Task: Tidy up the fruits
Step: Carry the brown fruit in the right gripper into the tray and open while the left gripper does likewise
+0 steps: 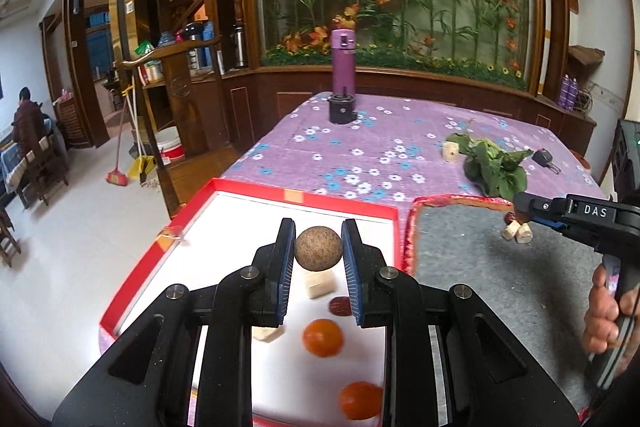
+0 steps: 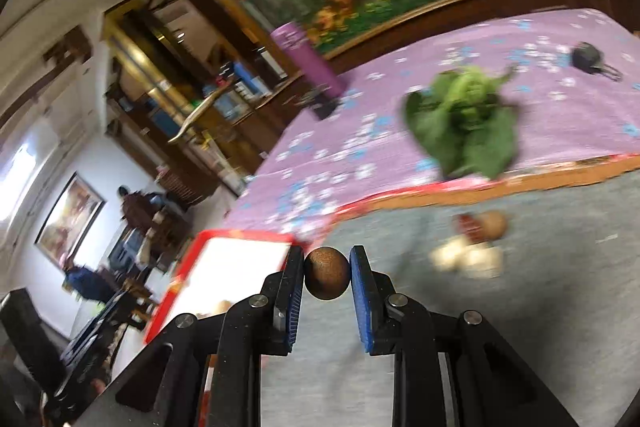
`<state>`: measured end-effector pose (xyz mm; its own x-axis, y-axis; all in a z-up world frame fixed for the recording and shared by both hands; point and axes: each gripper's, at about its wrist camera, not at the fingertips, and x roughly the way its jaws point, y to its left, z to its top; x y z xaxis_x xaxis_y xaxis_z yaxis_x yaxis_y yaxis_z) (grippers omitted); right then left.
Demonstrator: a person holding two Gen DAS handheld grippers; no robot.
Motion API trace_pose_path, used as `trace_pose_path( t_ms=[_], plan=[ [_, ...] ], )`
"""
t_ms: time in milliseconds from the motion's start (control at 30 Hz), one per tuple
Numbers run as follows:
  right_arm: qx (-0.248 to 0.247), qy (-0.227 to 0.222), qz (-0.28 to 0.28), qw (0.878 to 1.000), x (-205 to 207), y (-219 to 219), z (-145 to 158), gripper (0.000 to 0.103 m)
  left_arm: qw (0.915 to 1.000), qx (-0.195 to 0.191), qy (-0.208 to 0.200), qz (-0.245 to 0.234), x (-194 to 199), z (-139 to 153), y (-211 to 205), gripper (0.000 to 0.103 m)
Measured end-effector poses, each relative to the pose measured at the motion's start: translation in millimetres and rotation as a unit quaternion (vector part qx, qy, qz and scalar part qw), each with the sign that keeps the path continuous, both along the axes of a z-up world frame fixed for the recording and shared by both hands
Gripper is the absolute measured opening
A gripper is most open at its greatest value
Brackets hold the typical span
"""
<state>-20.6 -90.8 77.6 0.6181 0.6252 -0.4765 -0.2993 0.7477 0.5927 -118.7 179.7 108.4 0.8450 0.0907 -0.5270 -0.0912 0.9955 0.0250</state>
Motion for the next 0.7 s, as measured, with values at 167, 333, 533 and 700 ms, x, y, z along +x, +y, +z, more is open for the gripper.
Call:
trace_pose_path(
  t_ms=[167, 333, 533, 700],
  plan=[
    [-0.003, -0.012, 0.049, 0.999, -13, 51, 12, 0.023, 0.9999, -0.005, -0.001, 0.013, -4, -3, 15, 0.023],
    [-0.014, -0.021, 0.084, 0.996, -27, 88, 16, 0.022, 0.9997, -0.011, 0.0, 0.02, -7, -7, 26, 0.023],
    [-0.035, -0.02, 0.111, 0.993, -35, 122, 11, 0.022, 0.9995, -0.018, 0.004, 0.025, -9, -13, 38, 0.023],
    [-0.05, -0.013, 0.129, 0.99, -37, 143, 3, 0.022, 0.9992, -0.023, 0.007, 0.032, -10, -16, 47, 0.023]
  ],
)
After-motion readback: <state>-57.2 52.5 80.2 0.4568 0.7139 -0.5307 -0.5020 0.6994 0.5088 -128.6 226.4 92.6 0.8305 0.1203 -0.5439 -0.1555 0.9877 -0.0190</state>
